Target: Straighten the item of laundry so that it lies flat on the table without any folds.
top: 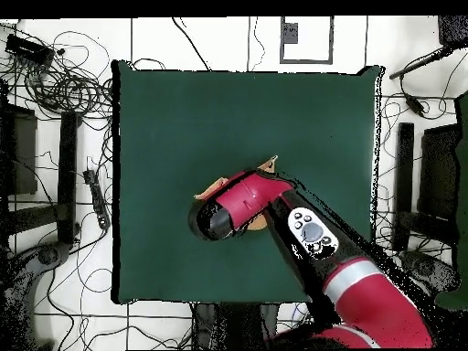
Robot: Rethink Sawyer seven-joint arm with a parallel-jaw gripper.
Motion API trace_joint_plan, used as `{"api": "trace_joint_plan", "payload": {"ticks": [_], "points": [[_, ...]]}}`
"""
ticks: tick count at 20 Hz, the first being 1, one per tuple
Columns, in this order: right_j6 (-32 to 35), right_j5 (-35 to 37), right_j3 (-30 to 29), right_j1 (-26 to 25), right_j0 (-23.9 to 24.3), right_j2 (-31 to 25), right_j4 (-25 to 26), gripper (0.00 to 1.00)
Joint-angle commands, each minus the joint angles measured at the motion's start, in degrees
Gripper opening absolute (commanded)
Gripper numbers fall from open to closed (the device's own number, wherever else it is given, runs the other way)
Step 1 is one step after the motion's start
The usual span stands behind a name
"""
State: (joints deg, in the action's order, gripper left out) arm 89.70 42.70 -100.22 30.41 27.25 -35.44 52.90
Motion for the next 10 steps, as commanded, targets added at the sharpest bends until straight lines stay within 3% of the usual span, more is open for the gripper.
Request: {"api": "trace_joint_plan", "payload": {"ticks": [1, 10], "points": [[-25.7, 5.0, -3.8, -0.6, 5.6, -2.5, 2.8, 0.00], [-29.8, 4.2, -4.4, -0.7, 8.9, -3.1, 3.5, 0.00]]}}
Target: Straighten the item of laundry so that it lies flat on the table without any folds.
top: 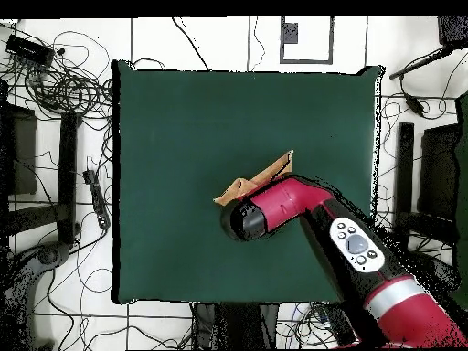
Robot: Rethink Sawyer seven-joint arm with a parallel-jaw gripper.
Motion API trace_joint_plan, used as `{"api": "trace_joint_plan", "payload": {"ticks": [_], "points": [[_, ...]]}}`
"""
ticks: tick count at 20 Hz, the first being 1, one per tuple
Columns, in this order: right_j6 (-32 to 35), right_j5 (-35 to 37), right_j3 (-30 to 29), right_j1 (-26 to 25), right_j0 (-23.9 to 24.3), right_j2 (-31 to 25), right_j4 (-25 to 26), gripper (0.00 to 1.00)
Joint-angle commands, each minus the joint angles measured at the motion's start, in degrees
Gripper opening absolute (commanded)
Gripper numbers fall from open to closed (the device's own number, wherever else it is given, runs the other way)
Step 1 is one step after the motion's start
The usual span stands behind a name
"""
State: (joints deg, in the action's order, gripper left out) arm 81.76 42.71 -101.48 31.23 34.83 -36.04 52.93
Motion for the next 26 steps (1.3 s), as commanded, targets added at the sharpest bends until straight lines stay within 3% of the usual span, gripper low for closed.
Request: {"api": "trace_joint_plan", "payload": {"ticks": [1, 13, 21, 26], "points": [[-22.4, 4.3, -3.0, -1.6, 1.5, -2.6, 3.4, 0.00], [-22.5, 3.4, -3.4, -1.1, 1.4, -1.7, 2.6, 0.00], [-6.7, -0.8, -13.4, 4.5, -2.1, 0.7, -0.4, 0.00], [-4.1, 1.2, -15.5, 6.8, -4.2, 1.2, -3.3, 0.00]]}}
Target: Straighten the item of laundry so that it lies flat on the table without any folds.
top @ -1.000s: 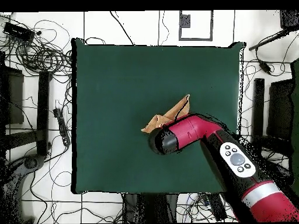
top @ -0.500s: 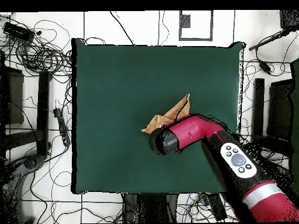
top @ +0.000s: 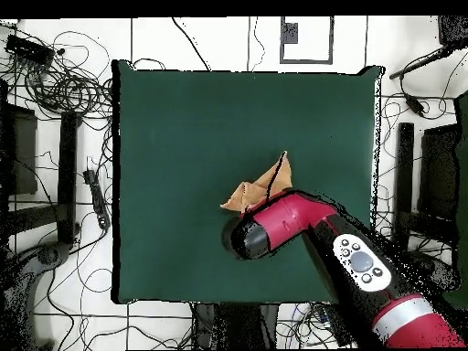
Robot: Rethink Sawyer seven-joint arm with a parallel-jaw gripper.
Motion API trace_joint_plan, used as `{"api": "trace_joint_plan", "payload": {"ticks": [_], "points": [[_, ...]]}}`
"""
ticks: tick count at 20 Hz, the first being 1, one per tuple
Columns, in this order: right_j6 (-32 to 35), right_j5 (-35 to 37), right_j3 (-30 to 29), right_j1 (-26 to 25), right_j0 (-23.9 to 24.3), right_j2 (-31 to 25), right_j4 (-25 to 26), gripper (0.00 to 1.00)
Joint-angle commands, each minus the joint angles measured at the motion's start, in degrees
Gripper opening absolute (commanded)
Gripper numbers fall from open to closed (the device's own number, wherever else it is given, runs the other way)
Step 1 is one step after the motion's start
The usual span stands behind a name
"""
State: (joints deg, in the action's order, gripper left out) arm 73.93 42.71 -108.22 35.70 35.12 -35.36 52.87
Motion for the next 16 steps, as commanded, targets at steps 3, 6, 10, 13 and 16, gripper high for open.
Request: {"api": "trace_joint_plan", "payload": {"ticks": [3, 6, 10, 13, 16], "points": [[3.8, 2.4, -9.5, 3.6, -5.2, 0.7, -4.6, 0.00], [3.0, 3.8, -10.2, 4.9, -5.3, 0.6, -6.4, 0.00], [0.8, 5.8, -10.7, 6.4, -5.0, 0.7, -8.6, 0.00], [-0.2, 6.9, -10.9, 7.1, -5.0, 0.7, -9.6, 0.00], [-0.8, 7.5, -11.2, 7.8, -4.7, 0.6, -10.4, 0.00]]}}
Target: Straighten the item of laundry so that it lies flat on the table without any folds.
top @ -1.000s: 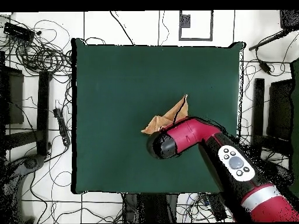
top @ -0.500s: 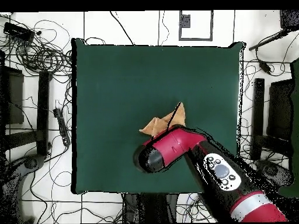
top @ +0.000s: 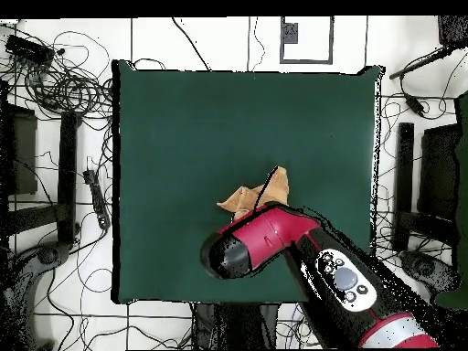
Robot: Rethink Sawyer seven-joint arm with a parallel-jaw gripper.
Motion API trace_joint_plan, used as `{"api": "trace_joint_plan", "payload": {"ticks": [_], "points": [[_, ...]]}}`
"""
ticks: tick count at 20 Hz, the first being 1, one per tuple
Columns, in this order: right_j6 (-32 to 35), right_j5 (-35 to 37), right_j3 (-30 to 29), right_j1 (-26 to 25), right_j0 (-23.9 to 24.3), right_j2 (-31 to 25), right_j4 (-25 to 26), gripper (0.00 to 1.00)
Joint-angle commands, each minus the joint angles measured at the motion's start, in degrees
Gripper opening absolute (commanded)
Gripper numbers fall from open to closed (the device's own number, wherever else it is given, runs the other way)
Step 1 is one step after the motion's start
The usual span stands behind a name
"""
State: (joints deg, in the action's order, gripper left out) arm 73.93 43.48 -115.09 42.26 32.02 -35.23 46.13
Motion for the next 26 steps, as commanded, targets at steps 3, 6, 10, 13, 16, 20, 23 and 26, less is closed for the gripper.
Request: {"api": "trace_joint_plan", "payload": {"ticks": [3, 6, 10, 13, 16, 20, 23, 26], "points": [[-1.4, 7.4, -4.4, 1.6, -1.5, 0.3, -4.3, 0.00], [-1.6, 7.3, -4.3, 1.4, -1.3, 0.4, -4.1, 0.00], [-2.0, 7.0, -3.6, 0.4, -1.1, 0.5, -3.6, 0.00], [-3.7, 6.7, -3.1, -0.2, 0.1, 0.3, -2.9, 0.00], [-7.6, 6.5, -1.6, -1.2, 2.7, -0.1, -1.2, 0.00], [-12.9, 7.2, 2.9, -2.8, 5.7, -0.9, 1.2, 0.00], [-16.0, 7.5, 5.4, -3.0, 7.7, -1.8, 2.3, 0.00], [-17.9, 8.5, 7.7, -3.3, 9.1, -2.5, 2.4, 0.00]]}}
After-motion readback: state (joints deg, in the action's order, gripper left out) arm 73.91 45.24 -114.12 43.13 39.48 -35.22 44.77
